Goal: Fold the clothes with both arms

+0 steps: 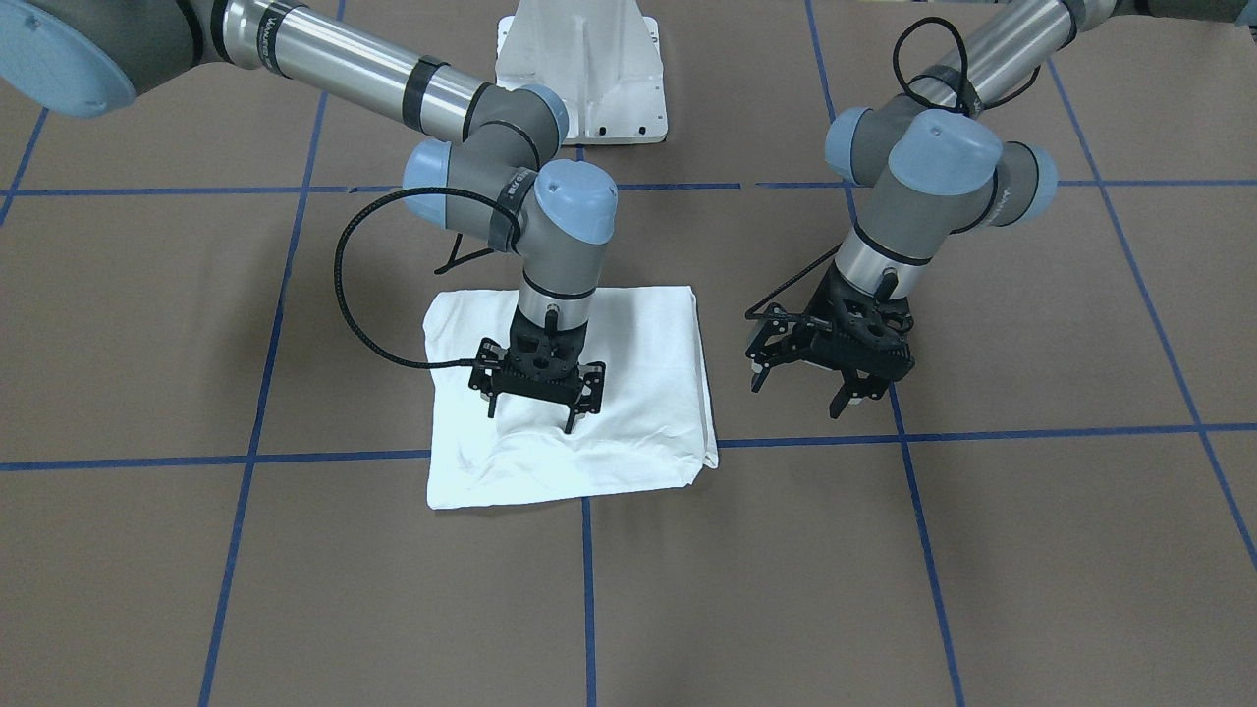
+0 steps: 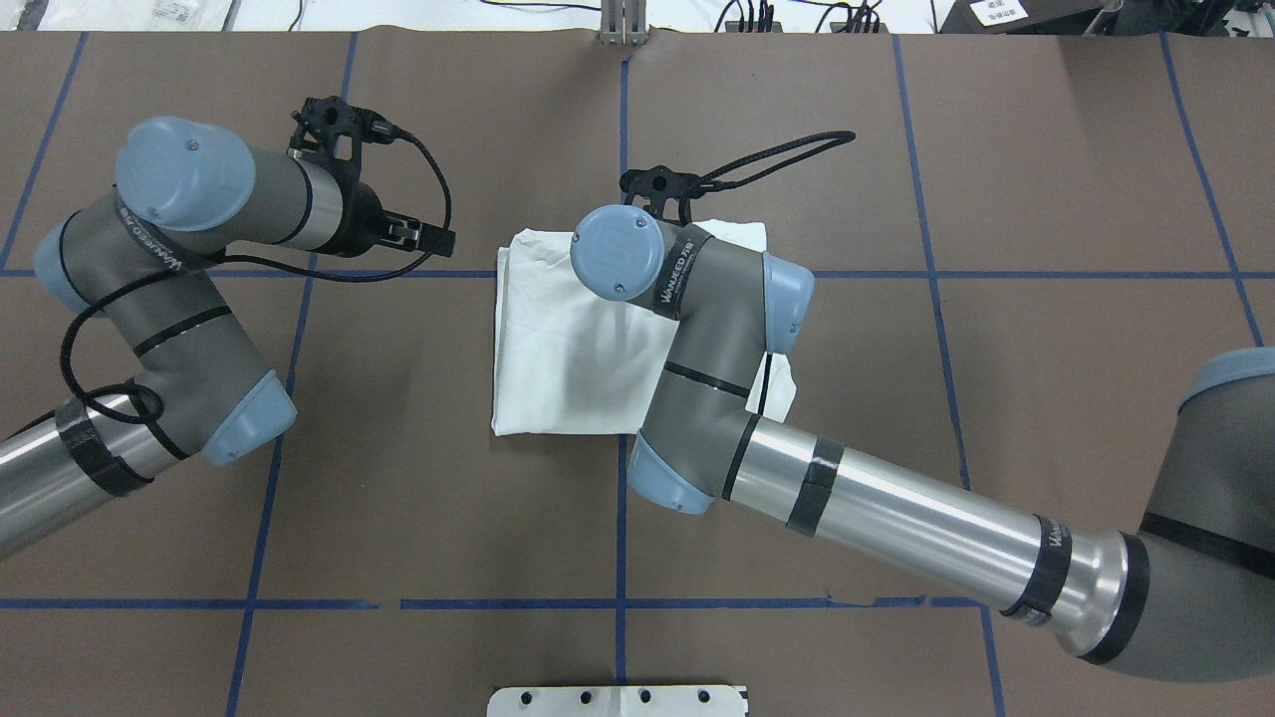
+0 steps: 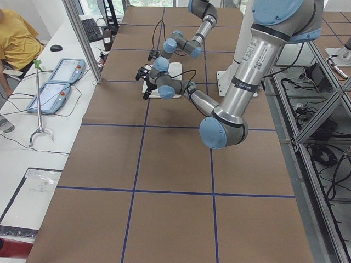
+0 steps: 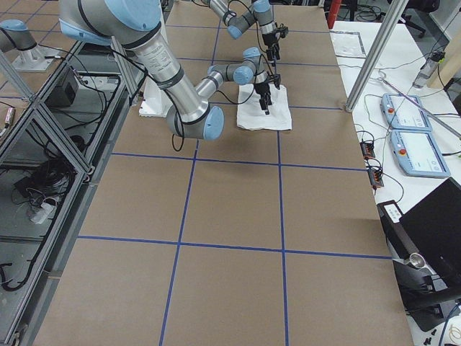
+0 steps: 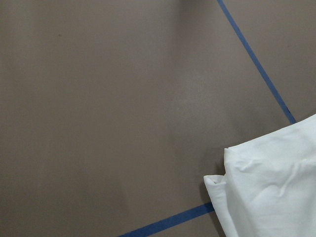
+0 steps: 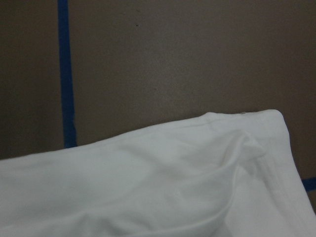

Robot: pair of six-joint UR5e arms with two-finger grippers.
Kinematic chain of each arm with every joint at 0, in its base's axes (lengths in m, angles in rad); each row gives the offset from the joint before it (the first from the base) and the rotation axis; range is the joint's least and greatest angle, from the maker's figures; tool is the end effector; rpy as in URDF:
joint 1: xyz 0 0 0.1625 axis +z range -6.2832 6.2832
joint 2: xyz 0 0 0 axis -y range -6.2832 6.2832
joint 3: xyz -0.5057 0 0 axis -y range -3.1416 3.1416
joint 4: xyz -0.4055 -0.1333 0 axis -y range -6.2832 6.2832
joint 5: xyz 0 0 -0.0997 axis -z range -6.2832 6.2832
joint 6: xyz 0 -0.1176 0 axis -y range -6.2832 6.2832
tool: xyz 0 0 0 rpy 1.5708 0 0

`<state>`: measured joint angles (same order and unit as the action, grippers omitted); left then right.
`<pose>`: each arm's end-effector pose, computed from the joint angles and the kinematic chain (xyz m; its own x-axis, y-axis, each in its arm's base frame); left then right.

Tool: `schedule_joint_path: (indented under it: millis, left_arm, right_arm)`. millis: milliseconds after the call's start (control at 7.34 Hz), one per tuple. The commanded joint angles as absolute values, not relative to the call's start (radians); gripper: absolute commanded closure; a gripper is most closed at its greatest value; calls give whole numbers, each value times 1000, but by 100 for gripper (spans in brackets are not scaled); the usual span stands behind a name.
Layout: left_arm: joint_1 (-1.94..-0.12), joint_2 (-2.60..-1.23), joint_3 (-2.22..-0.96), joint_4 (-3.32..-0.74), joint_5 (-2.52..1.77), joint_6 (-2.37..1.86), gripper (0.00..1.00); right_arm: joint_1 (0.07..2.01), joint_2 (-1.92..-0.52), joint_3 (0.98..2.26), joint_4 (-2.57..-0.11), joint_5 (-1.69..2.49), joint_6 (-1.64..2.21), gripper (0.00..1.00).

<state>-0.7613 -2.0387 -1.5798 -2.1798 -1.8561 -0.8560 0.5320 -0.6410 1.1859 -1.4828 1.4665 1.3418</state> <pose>0.4627 -0.5793 0.3921 0.5706 0.3251 -0.7542 0.1426 0.8651 0.4808 -0.7032 -0.5828 0.2901 0.8033 0.2109 0.5570 -0.3853 0.8972 0.2160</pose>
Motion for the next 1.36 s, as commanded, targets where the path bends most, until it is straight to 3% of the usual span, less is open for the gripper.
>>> schedule_joint_path:
  millis: [0,409,681,1227]
  left_arm:
    - [-761,-2039,-1580,-2180,-1856,-856,0]
    - [-761,-2039,-1582,-2180,-1856,-856,0]
    - [-761,-2037,-1580,-2180,-1856,-856,0]
    - [-761,-2039,-1582,-2180,-1856,-889,0]
  right_arm:
    - [610,-603,1057,-1410,1473,1307,0]
    - [637,-532,1089,-1410,1561,1398,0]
    - [560,-540,1108,-1384,1545,1569,0]
    - [535,-591,1095,-1370,1444,1559,0]
